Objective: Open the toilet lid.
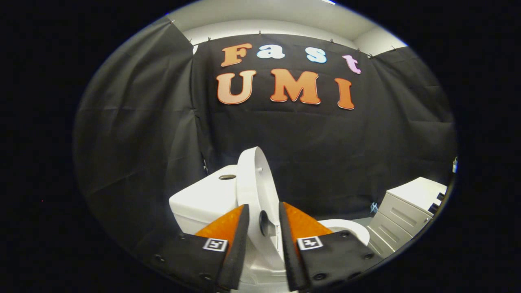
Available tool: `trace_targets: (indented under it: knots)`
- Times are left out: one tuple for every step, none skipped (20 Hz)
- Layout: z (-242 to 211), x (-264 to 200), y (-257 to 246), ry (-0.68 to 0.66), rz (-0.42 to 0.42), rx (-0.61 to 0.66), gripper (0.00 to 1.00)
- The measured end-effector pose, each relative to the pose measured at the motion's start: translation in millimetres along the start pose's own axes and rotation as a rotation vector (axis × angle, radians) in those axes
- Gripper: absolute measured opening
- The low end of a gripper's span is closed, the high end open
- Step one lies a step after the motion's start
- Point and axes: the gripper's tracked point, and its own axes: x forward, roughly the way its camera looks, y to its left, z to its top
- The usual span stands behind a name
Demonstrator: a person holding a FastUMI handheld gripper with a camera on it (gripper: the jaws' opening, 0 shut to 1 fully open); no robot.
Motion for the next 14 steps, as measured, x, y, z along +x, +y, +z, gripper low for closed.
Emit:
trace_targets:
  knots:
    - [9,-7,-9,-0.007,-0.015,-0.006,0.7]
    - [18,-12,-17,-0.018,-0.024,-0.011,0.89]
    - [27,-17,-25,-0.032,-0.02,-0.01,0.88]
    - [38,-22,-31,-0.045,-0.015,-0.007,0.87]
    - [49,-25,-37,-0.06,-0.003,-0.007,0.87]
    - [59,-28,-45,-0.067,-0.007,-0.018,0.86]
    - [68,-33,-53,-0.074,-0.003,-0.031,0.89]
    - [77,-36,-57,-0.079,0.013,-0.042,0.91]
    - [85,-41,-59,-0.083,0.036,-0.046,0.93]
    - [94,-45,-59,-0.087,0.063,-0.045,0.95]
    - [101,-49,-64,-0.091,0.078,-0.045,0.97]
    - [108,-53,-73,-0.093,0.081,-0.045,0.97]
    - [113,-57,-82,-0.089,0.081,-0.047,0.97]
    - [119,-60,-90,-0.083,0.082,-0.043,0.97]
